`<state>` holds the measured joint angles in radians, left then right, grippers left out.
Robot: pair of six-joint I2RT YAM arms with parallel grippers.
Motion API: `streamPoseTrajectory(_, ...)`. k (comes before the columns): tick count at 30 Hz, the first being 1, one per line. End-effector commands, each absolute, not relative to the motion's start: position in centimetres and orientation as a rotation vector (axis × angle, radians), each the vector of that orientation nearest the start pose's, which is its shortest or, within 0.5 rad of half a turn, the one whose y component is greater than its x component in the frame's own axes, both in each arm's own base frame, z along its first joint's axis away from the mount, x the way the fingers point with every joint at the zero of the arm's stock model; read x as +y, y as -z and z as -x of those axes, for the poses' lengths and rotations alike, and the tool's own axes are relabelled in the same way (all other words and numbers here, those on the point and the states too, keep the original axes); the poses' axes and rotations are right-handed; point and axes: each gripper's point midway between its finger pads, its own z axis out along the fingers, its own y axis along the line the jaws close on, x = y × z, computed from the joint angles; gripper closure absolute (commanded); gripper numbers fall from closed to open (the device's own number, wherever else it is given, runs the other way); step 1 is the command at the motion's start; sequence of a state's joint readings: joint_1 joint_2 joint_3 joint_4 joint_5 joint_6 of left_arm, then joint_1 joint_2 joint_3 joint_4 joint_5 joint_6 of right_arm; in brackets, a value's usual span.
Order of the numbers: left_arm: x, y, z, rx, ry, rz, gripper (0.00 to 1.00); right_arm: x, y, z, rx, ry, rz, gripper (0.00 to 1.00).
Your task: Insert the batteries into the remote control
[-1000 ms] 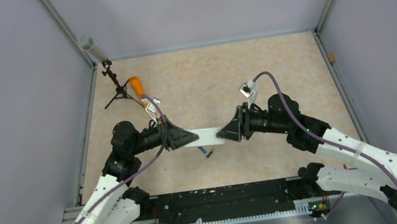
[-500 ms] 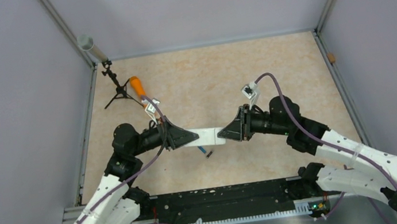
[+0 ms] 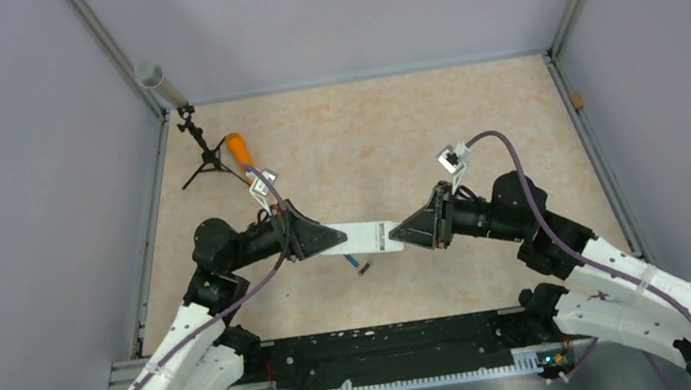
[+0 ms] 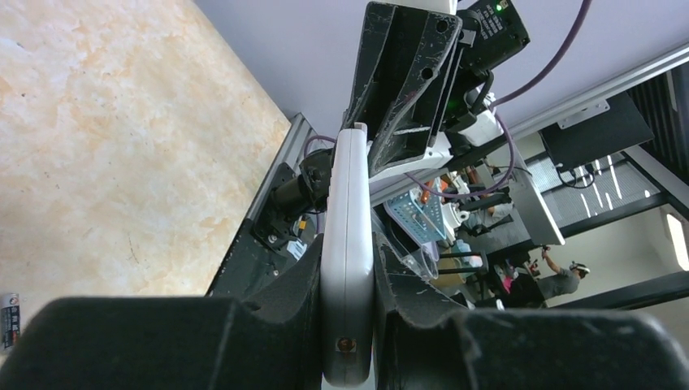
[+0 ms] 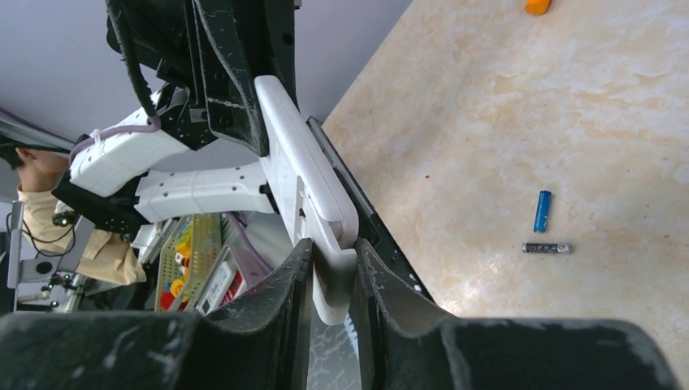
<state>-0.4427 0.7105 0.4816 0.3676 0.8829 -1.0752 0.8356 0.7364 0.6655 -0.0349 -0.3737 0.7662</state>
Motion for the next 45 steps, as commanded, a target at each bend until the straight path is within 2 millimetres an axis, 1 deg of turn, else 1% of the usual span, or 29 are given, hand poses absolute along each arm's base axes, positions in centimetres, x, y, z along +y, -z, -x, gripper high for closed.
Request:
streamPoseTrajectory(1, -23.7, -29.0, -16.4, 1.730, 1.722, -0.214, 1.00, 27.4, -29.9, -11.7, 1.778, -1.505, 0.444, 1.00)
streamPoseTrajectory(11, -23.2, -29.1, -17.4, 1.721, 1.688, -0.168, 1.00, 26.5, -30.3, -11.6, 1.768, -1.475, 0.432, 1.00)
streamPoseTrajectory(15, -23.0, -29.2, -17.7, 1.717, 1.677, -0.163, 1.00, 26.3, -29.8, -12.1, 1.796, -1.430, 0.411, 1.00)
streamPoseTrajectory(18, -22.7, -28.7, -18.0, 1.739, 1.639, -0.155, 1.00, 26.0, -29.4, -13.0, 1.820, -1.371, 0.374, 1.00)
streamPoseTrajectory(23, -21.8, -27.7, -19.0, 1.795, 1.503, -0.140, 1.00, 25.5, -26.9, -15.0, 1.940, -1.211, 0.315, 1.00)
streamPoseTrajectory(27, -21.2, -27.0, -19.4, 1.823, 1.437, -0.131, 1.00, 25.9, -24.1, -16.8, 2.042, -1.105, 0.300, 1.00)
streamPoseTrajectory(29, -21.0, -26.2, -19.7, 1.850, 1.410, -0.112, 1.00, 26.1, -22.9, -17.7, 2.072, -1.070, 0.290, 1.00)
streamPoseTrajectory(31, -20.8, -25.3, -19.9, 1.877, 1.388, -0.086, 1.00, 26.2, -21.9, -18.8, 2.089, -1.070, 0.271, 1.00)
streamPoseTrajectory(34, -20.7, -24.1, -20.1, 1.907, 1.379, -0.054, 1.00, 26.5, -20.3, -20.3, 2.114, -1.121, 0.243, 1.00)
streamPoseTrajectory(38, -20.4, -23.0, -20.4, 1.935, 1.358, -0.017, 1.00, 26.8, -18.4, -22.1, 2.142, -1.160, 0.225, 1.00)
streamPoseTrajectory(40, -20.3, -22.4, -20.5, 1.952, 1.344, 0.000, 1.00, 27.0, -17.8, -23.2, 2.136, -1.181, 0.200, 1.00)
streamPoseTrajectory(43, -20.3, -21.8, -20.5, 1.967, 1.343, 0.006, 1.00, 26.8, -16.5, -24.5, 2.142, -1.206, 0.159, 1.00)
streamPoseTrajectory(45, -20.3, -21.7, -20.6, 1.968, 1.342, 0.013, 1.00, 26.6, -15.0, -25.5, 2.154, -1.220, 0.142, 1.00)
